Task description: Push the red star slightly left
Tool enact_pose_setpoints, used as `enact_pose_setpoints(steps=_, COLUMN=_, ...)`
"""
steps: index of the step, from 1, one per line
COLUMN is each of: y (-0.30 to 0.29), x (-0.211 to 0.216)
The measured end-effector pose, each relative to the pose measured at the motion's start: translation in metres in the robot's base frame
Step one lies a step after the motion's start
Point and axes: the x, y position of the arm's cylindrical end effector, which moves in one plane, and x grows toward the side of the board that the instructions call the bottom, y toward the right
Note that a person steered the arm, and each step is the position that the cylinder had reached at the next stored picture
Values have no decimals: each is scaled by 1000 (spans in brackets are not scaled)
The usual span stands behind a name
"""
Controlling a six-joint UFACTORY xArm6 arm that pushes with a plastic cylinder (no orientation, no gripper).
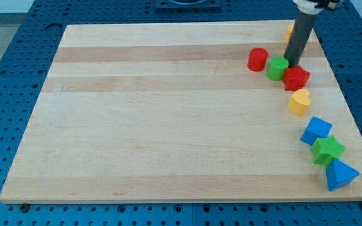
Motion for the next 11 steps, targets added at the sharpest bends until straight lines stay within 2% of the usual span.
enact_pose_setpoints(steps=3, y=-14, x=0)
enact_pose_setpoints(steps=4, y=34, x=-5)
enact_pose_setpoints(steps=5, y=45, x=-5)
enact_pose_setpoints(steps=6, y=52, x=25)
enact_pose_setpoints(steps=7, y=52, x=39)
enact_pose_setpoints(steps=11, y=22, x=40)
